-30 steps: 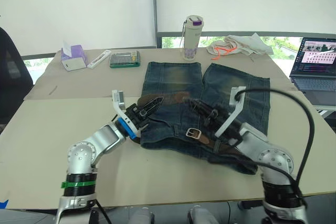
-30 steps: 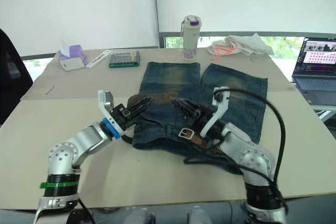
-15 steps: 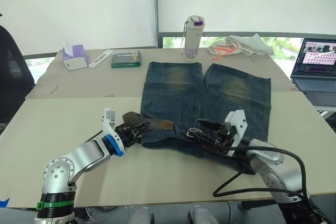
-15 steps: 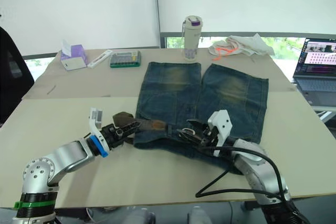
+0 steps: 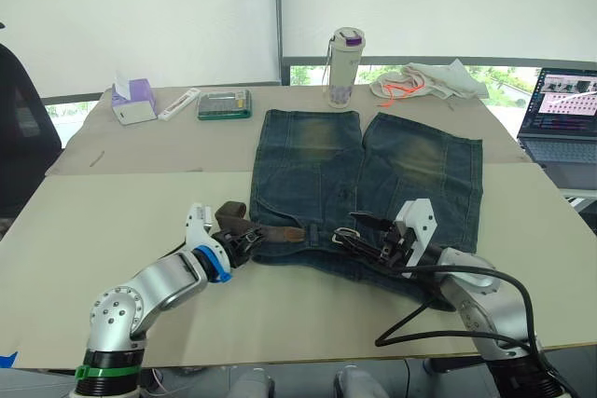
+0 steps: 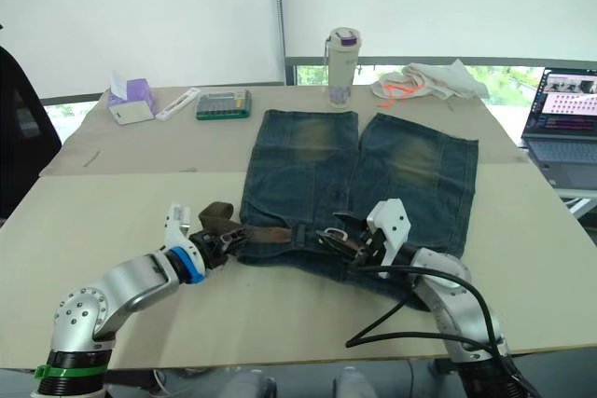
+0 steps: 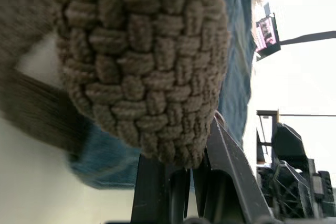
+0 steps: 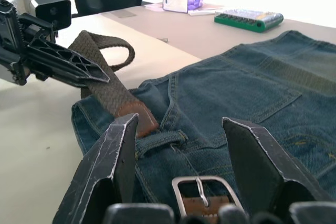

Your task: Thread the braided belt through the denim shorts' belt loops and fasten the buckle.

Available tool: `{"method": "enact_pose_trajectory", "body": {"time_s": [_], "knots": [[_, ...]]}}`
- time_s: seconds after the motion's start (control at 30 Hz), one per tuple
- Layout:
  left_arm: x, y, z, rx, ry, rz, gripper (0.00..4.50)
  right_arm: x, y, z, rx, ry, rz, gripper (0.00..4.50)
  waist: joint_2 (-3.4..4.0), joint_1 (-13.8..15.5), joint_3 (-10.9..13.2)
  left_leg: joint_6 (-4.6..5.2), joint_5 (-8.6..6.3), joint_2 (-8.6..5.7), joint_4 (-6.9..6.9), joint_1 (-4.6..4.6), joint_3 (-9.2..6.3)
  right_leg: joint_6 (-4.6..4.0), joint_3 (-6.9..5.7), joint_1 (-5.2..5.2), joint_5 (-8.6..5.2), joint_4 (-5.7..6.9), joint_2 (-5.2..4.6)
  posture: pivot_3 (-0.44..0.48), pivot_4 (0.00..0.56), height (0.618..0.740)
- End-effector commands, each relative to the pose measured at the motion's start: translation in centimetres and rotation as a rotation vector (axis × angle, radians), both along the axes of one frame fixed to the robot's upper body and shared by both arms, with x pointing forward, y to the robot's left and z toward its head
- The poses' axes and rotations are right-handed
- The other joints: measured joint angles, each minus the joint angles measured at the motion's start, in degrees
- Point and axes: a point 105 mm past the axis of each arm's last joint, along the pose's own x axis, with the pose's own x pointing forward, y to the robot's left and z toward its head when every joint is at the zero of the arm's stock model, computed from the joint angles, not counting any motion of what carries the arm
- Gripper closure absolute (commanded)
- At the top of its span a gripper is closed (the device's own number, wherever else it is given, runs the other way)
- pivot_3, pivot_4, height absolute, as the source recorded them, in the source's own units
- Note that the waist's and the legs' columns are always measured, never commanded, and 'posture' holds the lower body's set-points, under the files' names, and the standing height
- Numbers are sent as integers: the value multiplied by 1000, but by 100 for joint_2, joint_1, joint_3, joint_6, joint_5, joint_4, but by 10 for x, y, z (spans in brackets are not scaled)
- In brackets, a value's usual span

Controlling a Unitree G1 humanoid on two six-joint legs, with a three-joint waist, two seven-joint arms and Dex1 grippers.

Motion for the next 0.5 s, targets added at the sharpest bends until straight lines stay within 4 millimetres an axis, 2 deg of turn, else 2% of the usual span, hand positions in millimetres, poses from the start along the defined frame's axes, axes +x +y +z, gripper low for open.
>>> {"method": "enact_pose_trajectory", "body": {"time_s": [0.03,0.17,0.27,0.37,0.5], "knots": [[-4,-11,8,17,-7,-26,4500,-2,0,12,20,-63,-4,1672,0,0,0,0,0,0,0,0,0,0,0,0,0,0,0,0,150,740],[-3,-4,-3,76,45,28,4500,-3,-2,11,20,-61,-9,1672,0,11,0,-1,0,0,0,1,0,0,0,0,0,1,2,0,150,740],[-1,-4,-3,62,58,53,4500,-5,-1,9,22,-51,-9,1672,0,16,0,-1,0,-1,0,0,1,0,0,0,0,0,2,0,150,740],[1,-13,-3,20,56,43,4500,-6,1,5,15,-28,-9,1672,0,22,0,-3,1,-2,0,1,2,0,0,1,0,0,2,0,150,740],[-1,-29,-6,-24,58,-6,4500,-9,1,-8,-28,89,-9,1672,0,38,0,-4,2,-4,0,0,2,0,0,1,0,-1,2,0,150,740]]}}
